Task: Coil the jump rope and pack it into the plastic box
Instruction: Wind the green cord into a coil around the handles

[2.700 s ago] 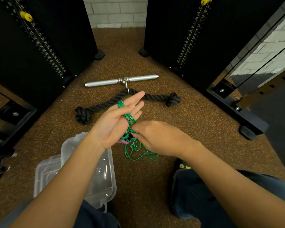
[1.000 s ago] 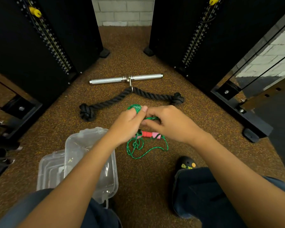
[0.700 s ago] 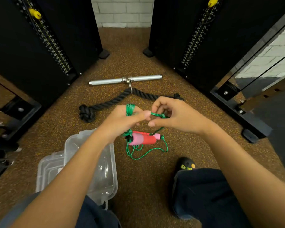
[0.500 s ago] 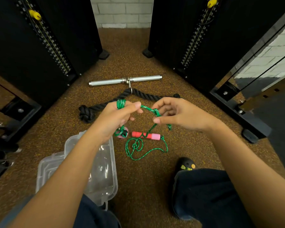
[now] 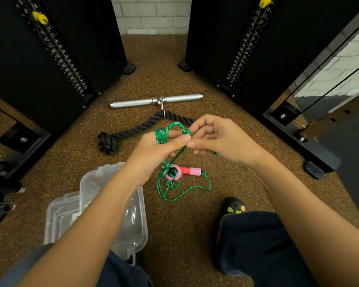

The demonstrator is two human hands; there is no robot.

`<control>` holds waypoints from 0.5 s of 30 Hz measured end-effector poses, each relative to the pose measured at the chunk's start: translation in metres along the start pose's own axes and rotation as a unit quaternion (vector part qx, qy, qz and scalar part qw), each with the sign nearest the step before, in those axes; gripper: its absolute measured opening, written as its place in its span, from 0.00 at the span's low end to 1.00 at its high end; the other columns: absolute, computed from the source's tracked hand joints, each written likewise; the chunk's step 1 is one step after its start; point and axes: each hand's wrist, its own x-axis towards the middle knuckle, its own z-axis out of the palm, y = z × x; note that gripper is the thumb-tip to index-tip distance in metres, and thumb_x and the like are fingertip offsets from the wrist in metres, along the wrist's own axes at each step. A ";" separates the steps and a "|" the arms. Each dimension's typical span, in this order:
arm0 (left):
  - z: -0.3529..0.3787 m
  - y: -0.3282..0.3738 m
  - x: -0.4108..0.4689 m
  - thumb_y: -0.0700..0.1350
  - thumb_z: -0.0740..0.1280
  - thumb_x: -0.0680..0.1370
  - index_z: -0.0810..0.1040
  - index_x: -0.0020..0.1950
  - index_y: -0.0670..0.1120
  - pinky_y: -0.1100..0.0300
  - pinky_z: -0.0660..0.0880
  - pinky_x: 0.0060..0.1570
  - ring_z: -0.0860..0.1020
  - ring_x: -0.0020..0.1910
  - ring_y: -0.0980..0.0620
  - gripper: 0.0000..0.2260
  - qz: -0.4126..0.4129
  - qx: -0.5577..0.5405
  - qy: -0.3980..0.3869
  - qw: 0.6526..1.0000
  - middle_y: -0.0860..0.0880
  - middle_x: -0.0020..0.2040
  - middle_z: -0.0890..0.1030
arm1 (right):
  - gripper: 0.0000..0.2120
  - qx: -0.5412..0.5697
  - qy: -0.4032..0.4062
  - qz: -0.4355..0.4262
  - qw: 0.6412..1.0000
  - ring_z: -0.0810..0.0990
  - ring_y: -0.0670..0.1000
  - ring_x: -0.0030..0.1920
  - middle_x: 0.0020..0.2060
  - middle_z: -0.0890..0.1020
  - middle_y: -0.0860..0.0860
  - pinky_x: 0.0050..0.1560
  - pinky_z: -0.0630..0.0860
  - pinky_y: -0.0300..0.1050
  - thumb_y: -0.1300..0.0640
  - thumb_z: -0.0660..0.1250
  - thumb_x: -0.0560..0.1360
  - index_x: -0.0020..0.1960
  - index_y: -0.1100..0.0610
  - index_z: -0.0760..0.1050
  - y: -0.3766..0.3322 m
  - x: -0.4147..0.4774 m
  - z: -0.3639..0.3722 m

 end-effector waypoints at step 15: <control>-0.003 0.017 -0.010 0.39 0.60 0.78 0.77 0.46 0.44 0.64 0.66 0.40 0.69 0.21 0.63 0.06 -0.006 -0.044 -0.059 0.997 0.56 0.22 0.78 | 0.14 0.084 -0.011 0.018 0.996 0.78 0.44 0.38 0.38 0.81 0.49 0.43 0.74 0.38 0.67 0.68 0.71 0.51 0.52 0.74 0.002 0.000 -0.014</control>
